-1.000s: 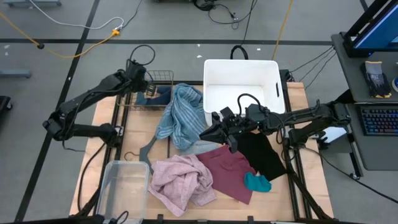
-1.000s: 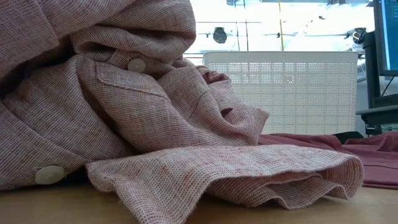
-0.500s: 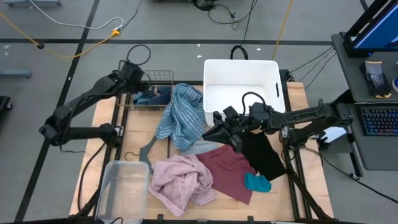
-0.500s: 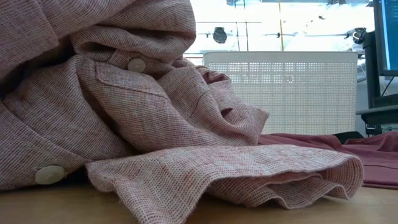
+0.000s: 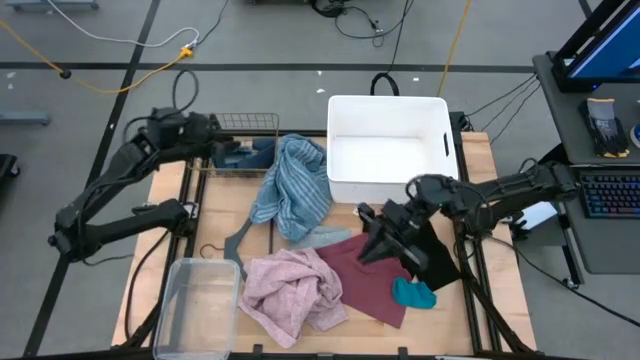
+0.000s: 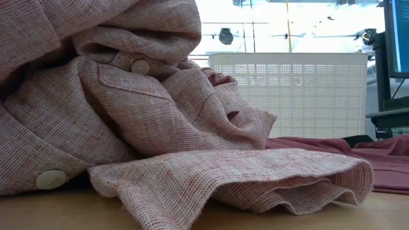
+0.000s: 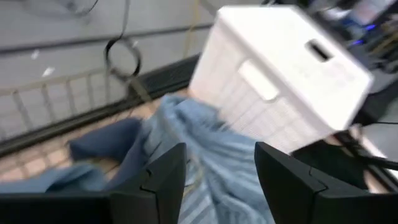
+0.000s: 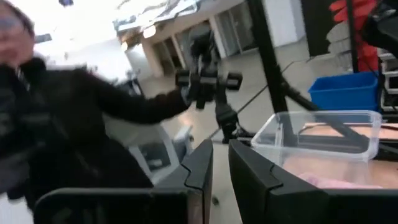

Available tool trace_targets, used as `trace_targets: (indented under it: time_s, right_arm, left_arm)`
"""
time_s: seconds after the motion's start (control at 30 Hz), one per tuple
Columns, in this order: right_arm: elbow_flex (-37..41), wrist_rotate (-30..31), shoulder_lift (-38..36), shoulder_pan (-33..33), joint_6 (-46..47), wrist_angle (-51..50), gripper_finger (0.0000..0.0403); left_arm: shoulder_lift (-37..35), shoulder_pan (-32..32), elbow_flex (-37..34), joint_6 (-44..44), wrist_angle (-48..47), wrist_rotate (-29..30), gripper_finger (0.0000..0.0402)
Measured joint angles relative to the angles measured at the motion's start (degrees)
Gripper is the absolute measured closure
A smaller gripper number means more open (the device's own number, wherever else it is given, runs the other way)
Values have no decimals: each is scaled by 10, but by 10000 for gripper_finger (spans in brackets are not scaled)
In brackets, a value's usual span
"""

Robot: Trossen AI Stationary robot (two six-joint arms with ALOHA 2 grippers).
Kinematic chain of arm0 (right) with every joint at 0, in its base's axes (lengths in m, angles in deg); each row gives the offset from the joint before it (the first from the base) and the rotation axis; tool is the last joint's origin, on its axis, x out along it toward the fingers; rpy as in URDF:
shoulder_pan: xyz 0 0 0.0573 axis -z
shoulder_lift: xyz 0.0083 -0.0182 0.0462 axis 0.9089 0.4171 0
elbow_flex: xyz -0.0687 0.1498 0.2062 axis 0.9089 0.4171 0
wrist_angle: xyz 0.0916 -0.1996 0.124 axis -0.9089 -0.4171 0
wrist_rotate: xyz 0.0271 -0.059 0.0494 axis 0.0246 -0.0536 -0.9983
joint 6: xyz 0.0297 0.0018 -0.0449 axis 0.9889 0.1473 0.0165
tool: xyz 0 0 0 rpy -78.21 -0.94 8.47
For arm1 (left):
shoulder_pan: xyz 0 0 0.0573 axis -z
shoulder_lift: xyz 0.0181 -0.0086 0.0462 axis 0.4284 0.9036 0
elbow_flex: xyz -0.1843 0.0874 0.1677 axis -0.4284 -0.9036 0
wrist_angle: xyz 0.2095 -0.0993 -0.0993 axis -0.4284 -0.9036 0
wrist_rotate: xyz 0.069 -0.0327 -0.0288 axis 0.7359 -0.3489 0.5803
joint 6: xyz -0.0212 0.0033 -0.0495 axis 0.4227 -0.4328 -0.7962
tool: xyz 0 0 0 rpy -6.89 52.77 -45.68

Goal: Pick & Place Cloths
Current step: Put the light blue sock into the wire basket

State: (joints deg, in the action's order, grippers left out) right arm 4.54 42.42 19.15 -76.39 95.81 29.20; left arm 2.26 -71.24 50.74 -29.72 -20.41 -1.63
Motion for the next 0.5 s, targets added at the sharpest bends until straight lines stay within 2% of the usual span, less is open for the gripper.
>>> trace_targets:
  time_s: [0.17, 0.33, 0.43, 0.5]
  right_arm:
    - [0, 5, -19, -34, -57, -37, 355]
    - [0, 45, -31, -66, -88, -107, 355]
    - [0, 73, -32, -87, -106, -159, 355]
    - [0, 93, -32, -101, -119, -195, 355]
  left_arm:
    - [-51, 25, 0, 22, 18, -35, 254]
    - [-87, 50, 0, 37, 17, -75, 329]
    - [-101, 66, 0, 40, 17, -78, 382]
    - [-107, 75, 0, 40, 17, -78, 394]
